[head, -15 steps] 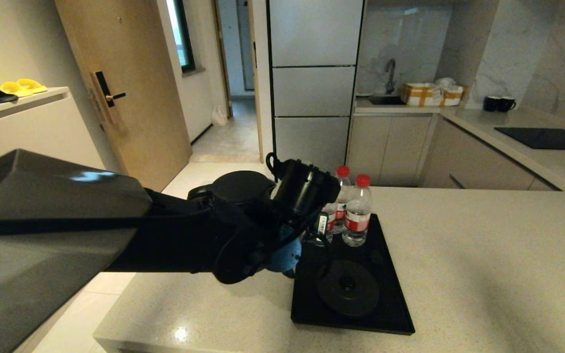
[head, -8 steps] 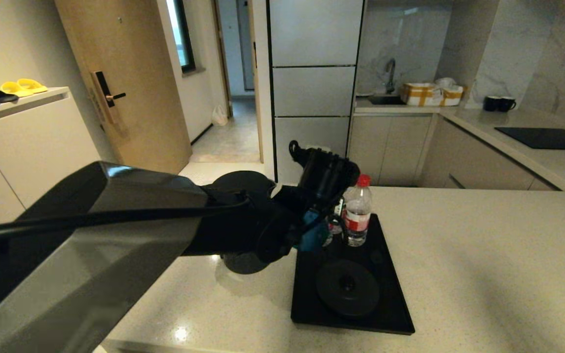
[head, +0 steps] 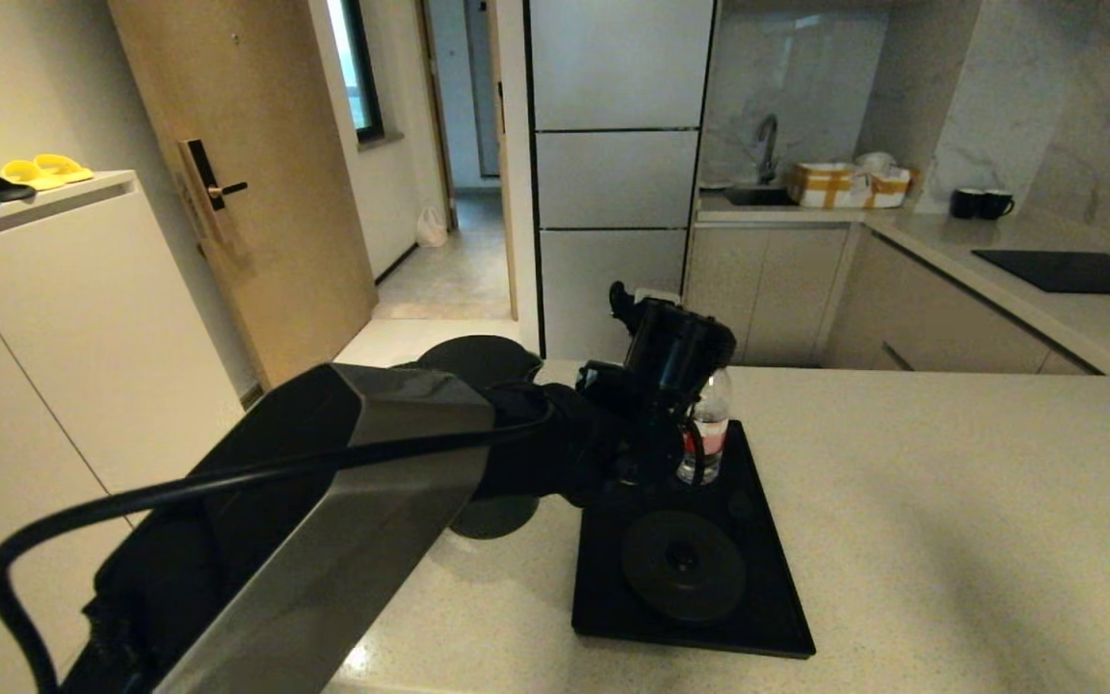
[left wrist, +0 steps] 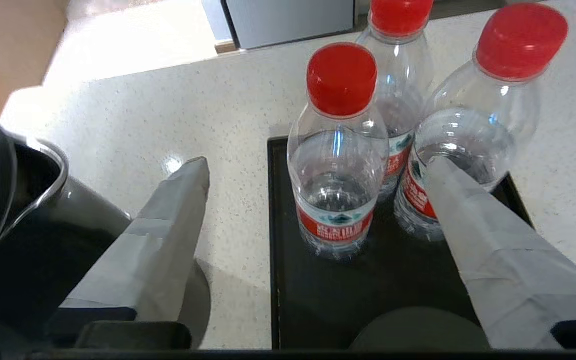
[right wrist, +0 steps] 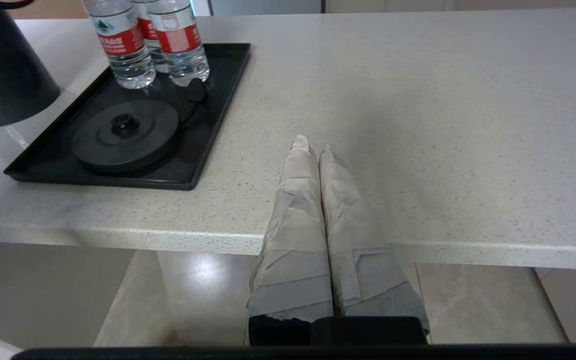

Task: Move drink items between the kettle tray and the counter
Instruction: Return the kettle to its original position

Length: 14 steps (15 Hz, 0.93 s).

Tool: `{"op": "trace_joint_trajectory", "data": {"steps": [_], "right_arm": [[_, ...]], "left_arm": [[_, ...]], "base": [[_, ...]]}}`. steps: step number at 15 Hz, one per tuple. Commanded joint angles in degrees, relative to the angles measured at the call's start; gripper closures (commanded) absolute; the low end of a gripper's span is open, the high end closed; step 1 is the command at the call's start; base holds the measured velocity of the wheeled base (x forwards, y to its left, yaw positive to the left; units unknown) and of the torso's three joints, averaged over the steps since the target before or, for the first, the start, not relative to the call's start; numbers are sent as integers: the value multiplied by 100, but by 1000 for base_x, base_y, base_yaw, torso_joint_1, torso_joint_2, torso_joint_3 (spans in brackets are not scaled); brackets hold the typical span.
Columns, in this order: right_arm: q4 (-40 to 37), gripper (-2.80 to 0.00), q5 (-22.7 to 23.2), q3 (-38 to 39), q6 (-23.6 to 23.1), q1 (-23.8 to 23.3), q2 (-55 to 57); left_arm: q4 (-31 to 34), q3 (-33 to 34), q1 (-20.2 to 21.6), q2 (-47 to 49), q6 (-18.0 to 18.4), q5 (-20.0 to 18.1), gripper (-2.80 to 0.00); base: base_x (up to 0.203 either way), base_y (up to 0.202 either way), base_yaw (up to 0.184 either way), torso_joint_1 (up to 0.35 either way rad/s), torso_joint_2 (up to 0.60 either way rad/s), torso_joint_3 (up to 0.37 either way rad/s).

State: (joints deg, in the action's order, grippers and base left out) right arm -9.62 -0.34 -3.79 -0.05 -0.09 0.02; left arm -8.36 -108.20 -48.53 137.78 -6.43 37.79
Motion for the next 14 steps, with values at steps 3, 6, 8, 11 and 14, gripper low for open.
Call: {"op": "trace_joint_trajectory", "data": {"steps": [3, 6, 8, 11, 14], "right_arm": [[-5, 0, -1, 1, -4, 0, -2], [-5, 0, -1, 1, -4, 0, -2], [-5, 0, -1, 1, -4, 0, -2], [-5, 0, -1, 1, -4, 0, -2], [-5, 0, -1, 1, -4, 0, -2]], "left_arm": [[-426, -290, 0, 627, 459, 80, -280], [-429, -290, 94, 686, 467, 80, -280], [-482, -290, 160, 706, 476, 71, -280], [-563, -290, 307, 796, 518, 71, -280], [-921, -290, 379, 943, 722, 71, -280]], "base": [[0, 0, 0, 0, 0, 0], [0, 0, 0, 0, 0, 0], [0, 0, 0, 0, 0, 0], [0, 0, 0, 0, 0, 0], [0, 0, 0, 0, 0, 0]]}}
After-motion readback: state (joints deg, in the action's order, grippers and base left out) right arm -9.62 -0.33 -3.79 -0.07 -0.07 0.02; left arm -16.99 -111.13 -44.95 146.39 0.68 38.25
